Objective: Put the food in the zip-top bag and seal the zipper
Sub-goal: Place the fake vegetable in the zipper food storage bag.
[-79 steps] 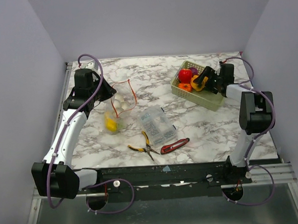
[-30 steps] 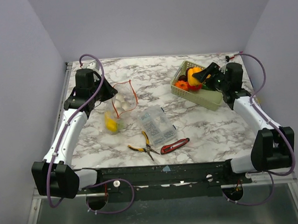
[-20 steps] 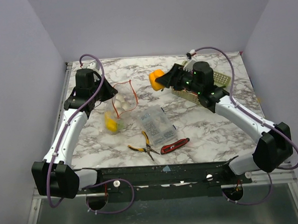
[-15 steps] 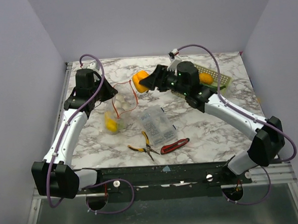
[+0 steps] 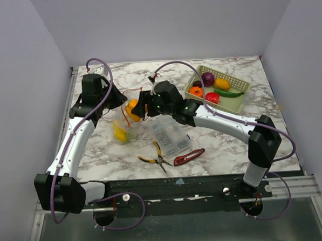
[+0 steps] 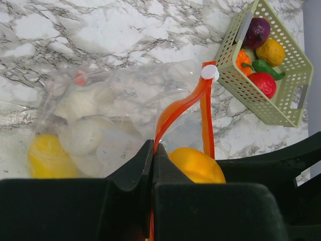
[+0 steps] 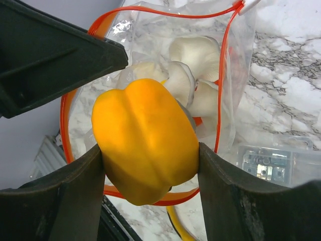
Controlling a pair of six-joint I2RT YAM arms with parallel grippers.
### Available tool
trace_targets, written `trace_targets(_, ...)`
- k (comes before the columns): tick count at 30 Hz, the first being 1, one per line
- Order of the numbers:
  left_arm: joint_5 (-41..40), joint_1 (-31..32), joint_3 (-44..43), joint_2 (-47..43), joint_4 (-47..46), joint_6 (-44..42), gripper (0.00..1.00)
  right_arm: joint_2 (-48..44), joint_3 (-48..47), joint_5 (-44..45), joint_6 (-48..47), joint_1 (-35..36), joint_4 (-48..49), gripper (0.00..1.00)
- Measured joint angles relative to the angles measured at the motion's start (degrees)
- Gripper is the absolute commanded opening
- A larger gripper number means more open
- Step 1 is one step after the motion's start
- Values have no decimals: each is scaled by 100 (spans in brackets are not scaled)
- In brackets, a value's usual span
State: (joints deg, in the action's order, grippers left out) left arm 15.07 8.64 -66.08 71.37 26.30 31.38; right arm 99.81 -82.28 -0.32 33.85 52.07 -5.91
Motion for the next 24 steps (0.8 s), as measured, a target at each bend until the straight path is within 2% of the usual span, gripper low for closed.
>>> trace_targets(6, 0, 0, 0, 0, 0, 0, 0, 175, -273, 431, -195, 177, -267, 69)
trace_targets(9, 0, 0, 0, 0, 0, 2, 0, 251, -396, 533, -264, 203, -404, 80)
trace_targets(16, 0, 0, 0, 0, 0, 0, 0, 352, -647, 540, -350, 208, -496, 88)
trace_targets(24, 0, 0, 0, 0, 0, 0, 0, 321, -640, 555, -350, 212, -492, 86)
